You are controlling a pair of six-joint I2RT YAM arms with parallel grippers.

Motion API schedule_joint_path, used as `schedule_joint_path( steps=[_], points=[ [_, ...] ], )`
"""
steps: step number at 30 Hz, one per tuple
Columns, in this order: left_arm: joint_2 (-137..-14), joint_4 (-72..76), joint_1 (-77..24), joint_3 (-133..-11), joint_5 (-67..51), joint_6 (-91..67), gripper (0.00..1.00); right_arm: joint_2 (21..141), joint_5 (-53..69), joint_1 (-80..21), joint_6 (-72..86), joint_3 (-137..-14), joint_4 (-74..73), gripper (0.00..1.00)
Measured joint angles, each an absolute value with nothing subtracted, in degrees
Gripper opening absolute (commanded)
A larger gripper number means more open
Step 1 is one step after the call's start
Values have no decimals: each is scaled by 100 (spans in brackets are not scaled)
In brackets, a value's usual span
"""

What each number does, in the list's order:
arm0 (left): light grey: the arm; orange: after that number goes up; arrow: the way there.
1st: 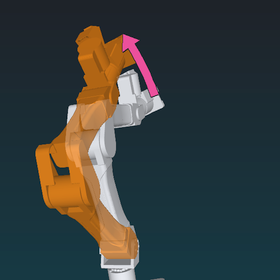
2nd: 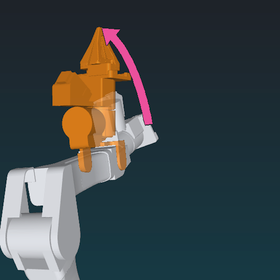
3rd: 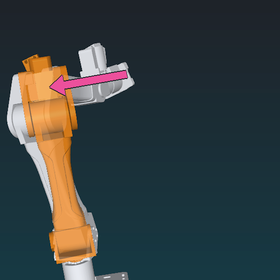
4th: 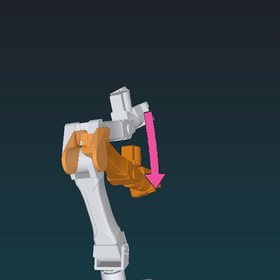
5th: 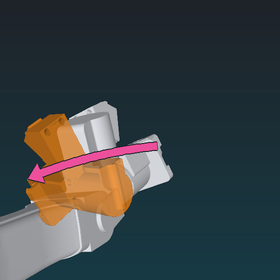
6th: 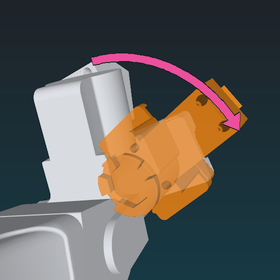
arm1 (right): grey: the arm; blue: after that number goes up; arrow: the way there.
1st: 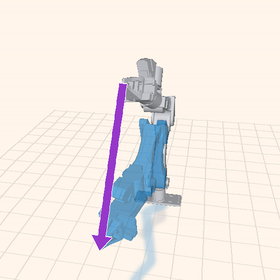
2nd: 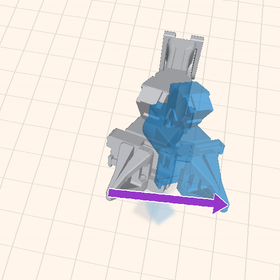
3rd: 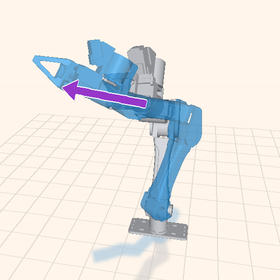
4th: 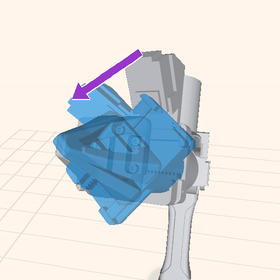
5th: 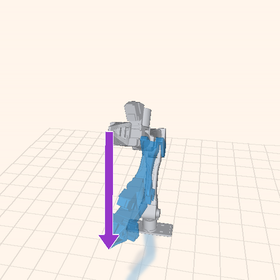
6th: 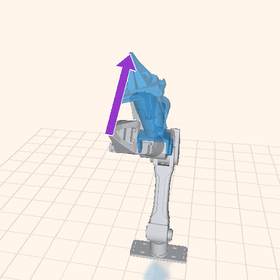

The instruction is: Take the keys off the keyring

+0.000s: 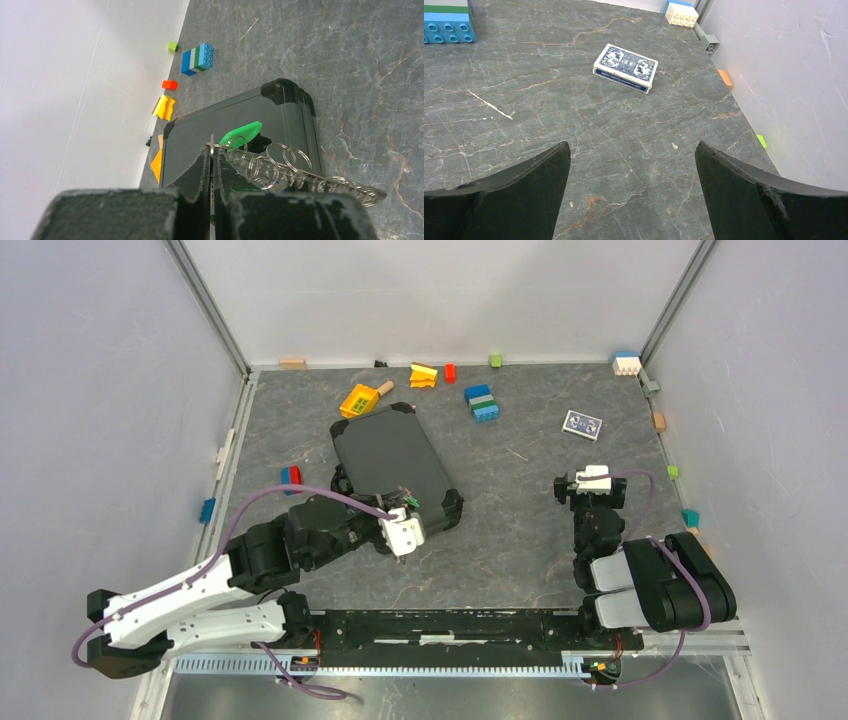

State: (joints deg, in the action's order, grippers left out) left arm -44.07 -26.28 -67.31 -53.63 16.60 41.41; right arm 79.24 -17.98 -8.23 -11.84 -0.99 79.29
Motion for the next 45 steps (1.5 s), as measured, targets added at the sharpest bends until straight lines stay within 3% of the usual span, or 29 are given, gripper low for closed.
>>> schedule_joint_path(
  steps=[32, 37, 45],
  points=[
    [-5824, -4333, -6731, -7024, -320, 5461, 2, 7830, -2012, -823, -1144, -99, 7837, 98],
    [-5824, -4495, -6731, -7043, -110, 6038, 2, 6556, -2512, -823, -268, -1278, 4696, 98],
    [-5725, -4528, -6733, -6925, 556, 7314, 2, 6248, -2154, -819, 694, -3094, 1796, 98]
  ],
)
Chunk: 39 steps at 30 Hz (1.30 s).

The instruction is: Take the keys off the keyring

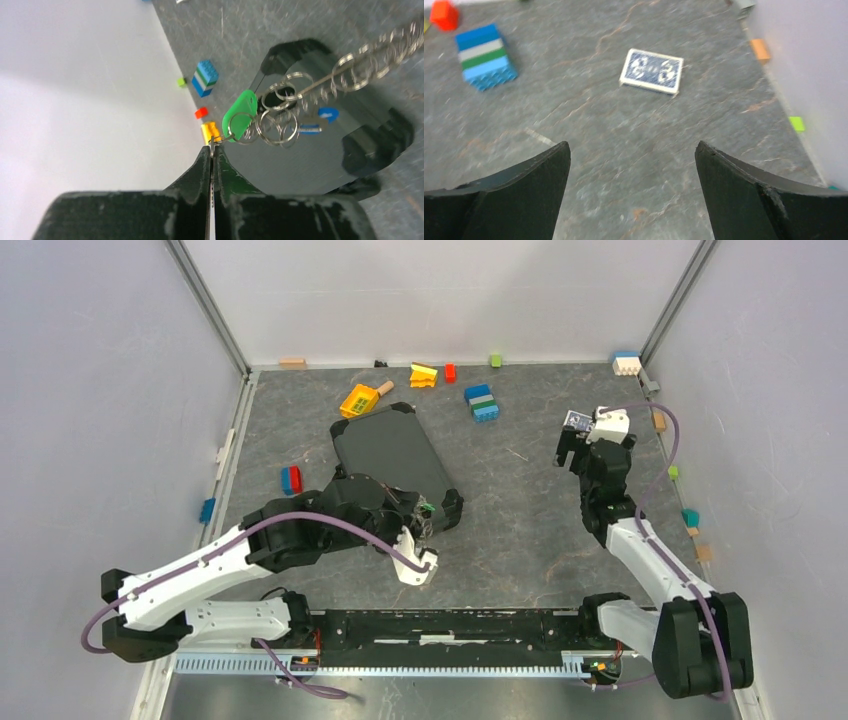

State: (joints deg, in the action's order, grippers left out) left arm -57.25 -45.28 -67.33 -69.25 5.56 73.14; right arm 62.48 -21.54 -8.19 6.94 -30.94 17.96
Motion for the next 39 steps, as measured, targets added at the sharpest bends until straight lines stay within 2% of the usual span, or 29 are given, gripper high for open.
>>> schedule_joint_path(
  steps=[6, 7, 10, 15, 19, 23, 26, 35, 39],
  points=[
    [-5649, -4082, -6733, -6462, 1197, 8385, 2, 5590, -134, -814, 801, -3138, 1020, 99],
    [-5653, -3964, -6733, -6390, 1284, 8545, 2, 5461, 231, -814, 858, -3135, 1028, 95],
    [-5675, -3636, -6733, -6305, 1479, 8936, 2, 4989, 1544, -854, 1160, -2965, 1398, 94],
    [-5653, -3048, -6731, -6302, 1343, 9174, 2, 3946, 2679, -1267, 1463, -2383, 1990, 89],
    [-5561, -2895, -6731, -6320, 805, 9120, 2, 3286, 3105, -1962, 1474, -2189, 2377, 83],
    [-5369, -2902, -6733, -6451, -58, 8954, 2, 2917, 3341, -2672, 1361, -2117, 2681, 72],
    [-5242, -2974, -6733, -6639, -622, 8796, 2, 2759, 3518, -3074, 1253, -2075, 2853, 69],
    [-4947, -3120, -6733, -6724, -1743, 8337, 2, 2604, 4016, -3601, 1083, -2075, 2971, 51],
    [-4921, -3155, -6733, -6722, -1986, 8211, 2, 2600, 4066, -3804, 1050, -2099, 2943, 48]
  ],
)
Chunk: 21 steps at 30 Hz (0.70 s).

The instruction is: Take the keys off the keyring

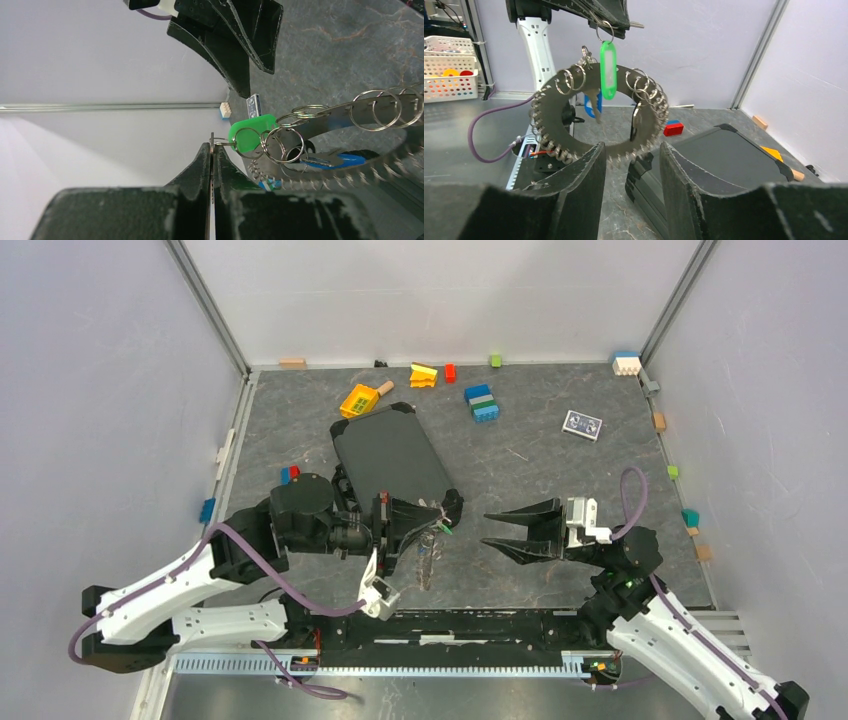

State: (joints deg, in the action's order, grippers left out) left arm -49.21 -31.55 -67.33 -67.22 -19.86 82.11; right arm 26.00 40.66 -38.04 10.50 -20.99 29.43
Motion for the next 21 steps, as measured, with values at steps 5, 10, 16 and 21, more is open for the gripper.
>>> schedule_joint_path(
  steps=[5, 10, 16, 21],
  points=[
    [-4838, -3164, -6733, -6700, -2128, 8079, 2, 2641, 3909, -4097, 902, -2202, 2873, 48],
    [-4790, -3164, -6733, -6602, -2198, 7957, 2, 2867, 3524, -4685, 615, -2423, 2696, 65],
    [-4792, -3173, -6733, -6508, -2265, 7909, 2, 3030, 3183, -5306, 331, -2626, 2613, 63],
    [-4797, -3173, -6733, -6497, -2265, 7905, 2, 3400, 2919, -5937, 104, -2707, 2630, 62]
  ],
)
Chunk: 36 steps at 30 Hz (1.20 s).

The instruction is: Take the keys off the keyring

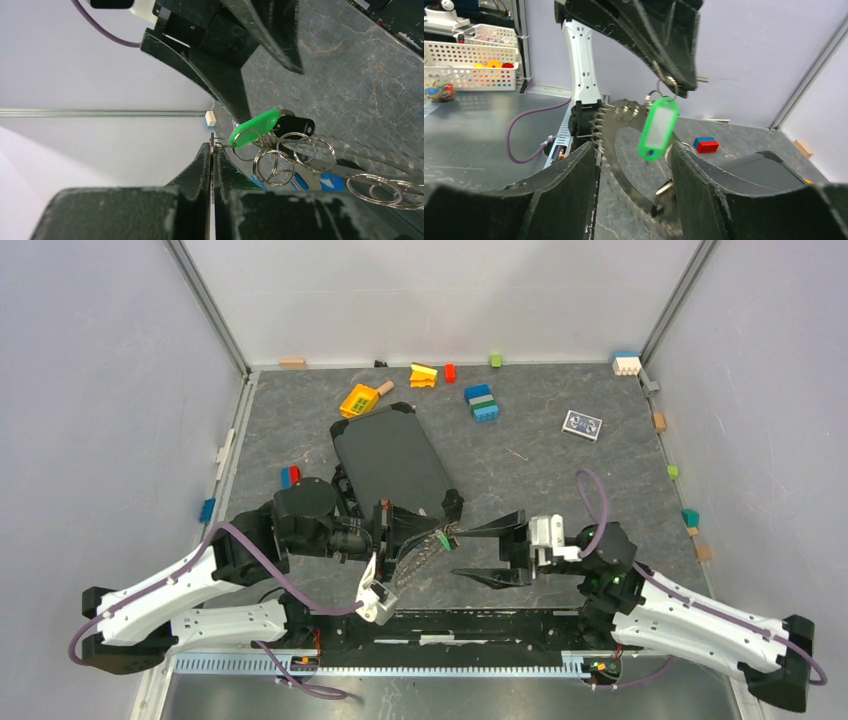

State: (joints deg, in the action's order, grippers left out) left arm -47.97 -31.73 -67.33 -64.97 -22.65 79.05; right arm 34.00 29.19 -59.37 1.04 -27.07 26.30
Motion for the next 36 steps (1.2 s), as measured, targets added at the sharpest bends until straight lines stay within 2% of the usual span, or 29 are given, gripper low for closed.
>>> schedule_joint_path(
  steps=[4, 8, 20, 22, 25, 27, 29, 34, 36],
  points=[
    [-4812, -3183, -6733, -6482, -2265, 7889, 2, 3712, 2473, -6451, -161, -2740, 2639, 62],
    [-4827, -3201, -6733, -6473, -2265, 7865, 2, 3972, 1953, -6742, -357, -2808, 2646, 57],
    [-4825, -3295, -6731, -6440, -2259, 7863, 2, 4174, 884, -7166, -779, -2947, 2652, 28],
    [-4825, -3295, -6729, -6434, -2259, 7863, 2, 4180, 819, -7188, -805, -2956, 2644, 29],
    [-4823, -3293, -6726, -6431, -2257, 7863, 2, 4198, 698, -7194, -854, -2985, 2600, 45],
    [-4816, -3295, -6726, -6431, -2259, 7863, 2, 4206, 637, -7199, -893, -2993, 2567, 49],
    [-4810, -3295, -6726, -6431, -2259, 7863, 2, 4209, 600, -7199, -932, -2998, 2539, 48],
    [-4803, -3315, -6726, -6431, -2257, 7863, 2, 4206, 591, -7220, -941, -3013, 2502, 38],
    [-4803, -3315, -6726, -6431, -2257, 7863, 2, 4206, 591, -7227, -939, -3020, 2477, 37]
  ],
)
